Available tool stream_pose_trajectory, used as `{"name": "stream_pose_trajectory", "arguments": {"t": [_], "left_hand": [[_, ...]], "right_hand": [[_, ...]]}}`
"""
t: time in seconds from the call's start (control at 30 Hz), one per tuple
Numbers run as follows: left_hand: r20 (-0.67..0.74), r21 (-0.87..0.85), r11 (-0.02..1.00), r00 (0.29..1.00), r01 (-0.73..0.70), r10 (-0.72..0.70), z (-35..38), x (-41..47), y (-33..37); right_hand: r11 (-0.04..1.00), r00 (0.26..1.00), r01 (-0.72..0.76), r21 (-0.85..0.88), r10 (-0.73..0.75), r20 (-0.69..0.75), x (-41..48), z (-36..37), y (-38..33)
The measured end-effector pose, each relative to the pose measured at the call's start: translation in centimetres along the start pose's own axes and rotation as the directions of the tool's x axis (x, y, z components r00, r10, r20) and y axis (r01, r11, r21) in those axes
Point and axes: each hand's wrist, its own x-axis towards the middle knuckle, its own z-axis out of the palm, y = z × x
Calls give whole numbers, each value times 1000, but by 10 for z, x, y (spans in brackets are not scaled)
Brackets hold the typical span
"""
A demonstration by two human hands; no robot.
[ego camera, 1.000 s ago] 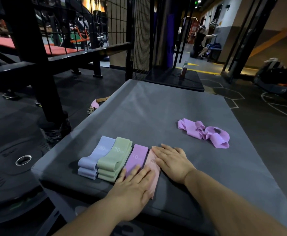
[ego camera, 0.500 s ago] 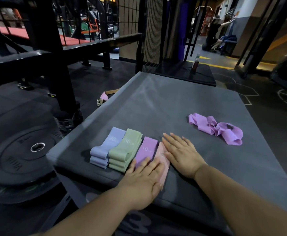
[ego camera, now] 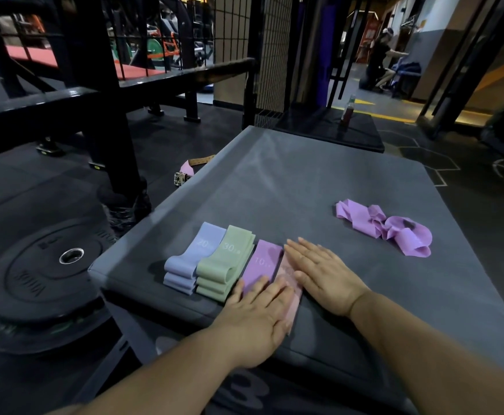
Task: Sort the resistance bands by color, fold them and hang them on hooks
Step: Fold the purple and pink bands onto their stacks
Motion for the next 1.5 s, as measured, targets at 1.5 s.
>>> {"name": "stream_pose_trajectory", "arguments": {"t": [1.5], "left_hand": [[-55,-188,982,998,32,-43,-44,16,12]], "right_hand": [[880,918,-265,393,356,-177,-18,0,8]]}}
